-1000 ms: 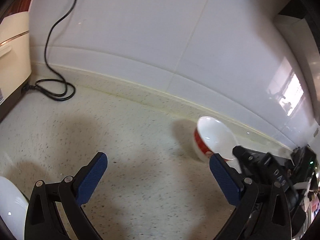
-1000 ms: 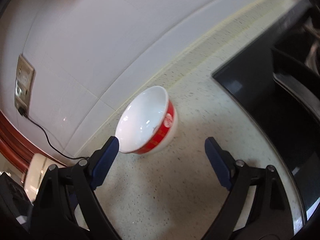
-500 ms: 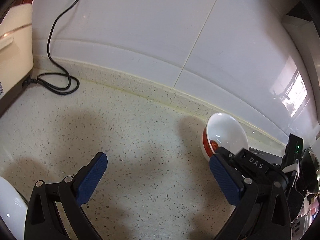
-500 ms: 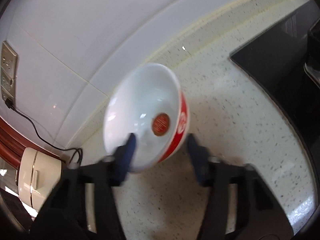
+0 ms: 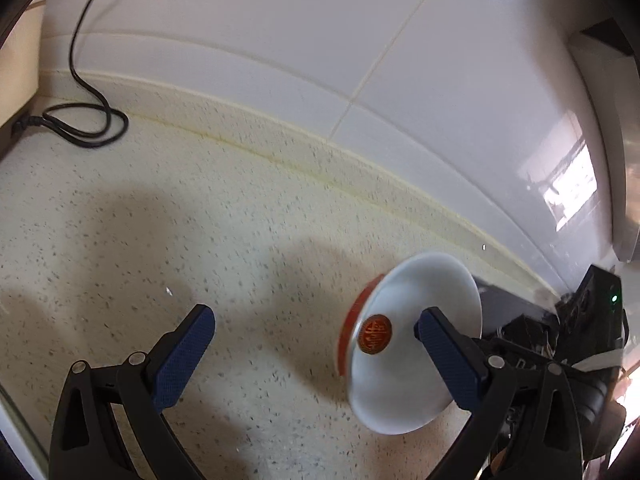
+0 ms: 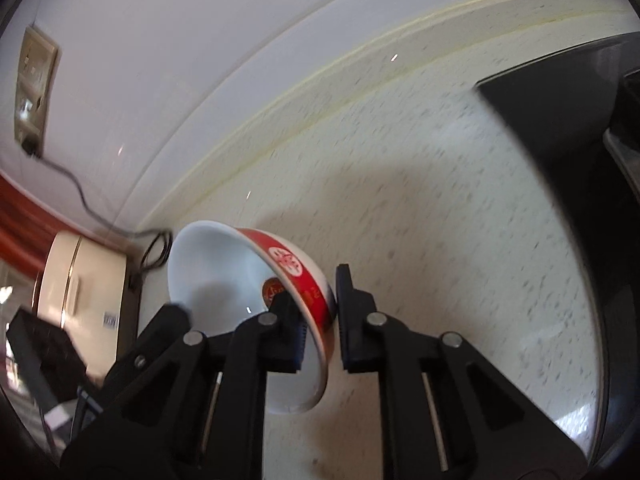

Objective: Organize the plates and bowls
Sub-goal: 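Move the left tool to the red-and-white bowl and grasp its rim, then lift and carry the red-and-white bowl toward the bowl stack with the left tool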

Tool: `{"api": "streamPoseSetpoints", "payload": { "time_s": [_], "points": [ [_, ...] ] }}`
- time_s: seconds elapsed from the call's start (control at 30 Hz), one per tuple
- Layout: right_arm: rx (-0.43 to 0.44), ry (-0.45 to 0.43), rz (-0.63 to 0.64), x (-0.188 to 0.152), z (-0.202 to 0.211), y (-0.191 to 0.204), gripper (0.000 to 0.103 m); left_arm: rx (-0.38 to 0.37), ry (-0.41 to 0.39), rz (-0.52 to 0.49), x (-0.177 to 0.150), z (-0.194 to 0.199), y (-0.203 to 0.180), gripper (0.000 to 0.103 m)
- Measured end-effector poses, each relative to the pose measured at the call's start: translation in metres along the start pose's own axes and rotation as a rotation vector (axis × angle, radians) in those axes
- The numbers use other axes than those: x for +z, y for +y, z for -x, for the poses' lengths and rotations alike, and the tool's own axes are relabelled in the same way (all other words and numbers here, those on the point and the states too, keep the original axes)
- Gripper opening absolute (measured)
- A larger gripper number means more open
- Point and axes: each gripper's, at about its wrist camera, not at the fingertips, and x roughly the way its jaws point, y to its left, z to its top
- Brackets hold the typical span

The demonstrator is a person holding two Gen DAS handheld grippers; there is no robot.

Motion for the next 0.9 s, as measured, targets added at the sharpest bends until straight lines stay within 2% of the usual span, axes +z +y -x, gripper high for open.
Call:
{"api": "streamPoseSetpoints", "payload": {
  "time_s": [0.13, 0.27, 0.33, 0.4, 0.5, 0.63, 0.73, 0.8, 0.83, 0.9],
  "points": [
    [-0.001, -0.001, 0.019, -0.001, -0.003, 0.003, 0.015, 0.049, 0.037, -0.010, -0.002, -0.007, -0.001, 0.101],
    [0.004, -0.017, 0.034, -0.003, -0.002, 0.011, 0.036, 0.067, 0.017, 0.007, 0.000, -0.007, 0.006, 0.100],
    [-0.005, -0.029, 0.047, -0.007, 0.002, 0.017, 0.037, 0.071, 0.009, 0.011, 0.001, -0.009, 0.008, 0.099],
    [-0.023, -0.032, 0.057, -0.007, 0.000, 0.017, 0.037, 0.071, 0.012, 0.021, 0.001, -0.012, 0.011, 0.092],
    [-0.036, -0.017, 0.057, -0.011, -0.007, 0.016, 0.037, 0.030, 0.024, 0.044, 0.002, -0.016, 0.014, 0.084],
    [-0.053, -0.034, 0.057, -0.017, -0.010, 0.017, 0.037, 0.011, 0.021, 0.039, 0.004, -0.018, 0.012, 0.078],
    [-0.038, -0.035, 0.032, -0.019, -0.010, 0.013, 0.037, -0.049, 0.046, 0.023, 0.002, -0.025, 0.007, 0.060],
    [-0.040, -0.041, 0.038, -0.023, -0.009, 0.014, 0.032, -0.107, 0.067, 0.016, 0.002, -0.028, 0.003, 0.026],
    [-0.057, -0.052, 0.056, -0.025, -0.007, 0.017, 0.030, -0.108, 0.071, 0.004, 0.001, -0.028, 0.001, 0.018],
    [-0.085, -0.073, 0.081, -0.027, -0.004, 0.023, 0.022, -0.052, 0.054, -0.028, -0.001, -0.025, -0.004, 0.012]
  ]
}}
